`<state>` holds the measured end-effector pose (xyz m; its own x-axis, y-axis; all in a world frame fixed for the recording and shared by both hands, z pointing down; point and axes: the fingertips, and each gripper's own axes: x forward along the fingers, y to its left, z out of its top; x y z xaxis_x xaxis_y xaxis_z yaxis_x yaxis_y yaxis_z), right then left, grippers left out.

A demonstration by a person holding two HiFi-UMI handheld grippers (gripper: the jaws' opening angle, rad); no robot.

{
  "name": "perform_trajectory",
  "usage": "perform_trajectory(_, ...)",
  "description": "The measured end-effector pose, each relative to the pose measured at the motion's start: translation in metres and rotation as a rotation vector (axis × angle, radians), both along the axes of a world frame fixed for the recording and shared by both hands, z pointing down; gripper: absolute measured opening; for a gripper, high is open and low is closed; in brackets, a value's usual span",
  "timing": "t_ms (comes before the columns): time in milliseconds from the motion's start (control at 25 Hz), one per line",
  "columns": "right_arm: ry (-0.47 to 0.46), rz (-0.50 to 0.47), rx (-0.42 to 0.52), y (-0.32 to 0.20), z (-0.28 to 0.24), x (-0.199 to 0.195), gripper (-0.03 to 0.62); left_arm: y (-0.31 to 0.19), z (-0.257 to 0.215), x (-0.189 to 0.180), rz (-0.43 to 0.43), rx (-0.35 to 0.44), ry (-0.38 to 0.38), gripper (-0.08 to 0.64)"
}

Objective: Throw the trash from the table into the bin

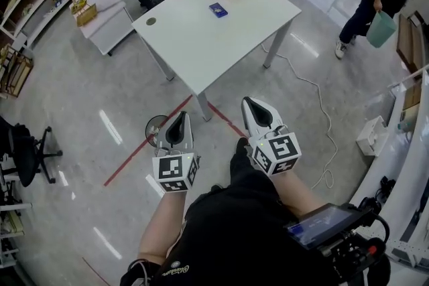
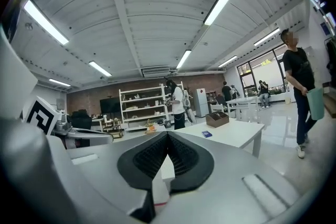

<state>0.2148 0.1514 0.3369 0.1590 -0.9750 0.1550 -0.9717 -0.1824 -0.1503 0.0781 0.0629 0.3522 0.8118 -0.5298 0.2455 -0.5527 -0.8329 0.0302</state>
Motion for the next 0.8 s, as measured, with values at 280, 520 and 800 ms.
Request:
perform_trajectory(280,-0.003,-0.063,0.028,-0.076,-0.017,0.104,-0.002,-0.066,-0.02,0.103,-0.049,0.033,-0.011,0.008)
perform_trajectory(520,-0.003,-0.108,-0.001,-0.123,-0.014,0.153,-0.002,-0.102,-0.008,0.145,-0.093,0.006,-0.042,0.009)
perform_trajectory(800,-0.007,-0.115,-0.034,-0.17,-0.003,0.165,-0.002,-0.146,-0.001,0.174,-0.073,-0.011,-0.038,0.008)
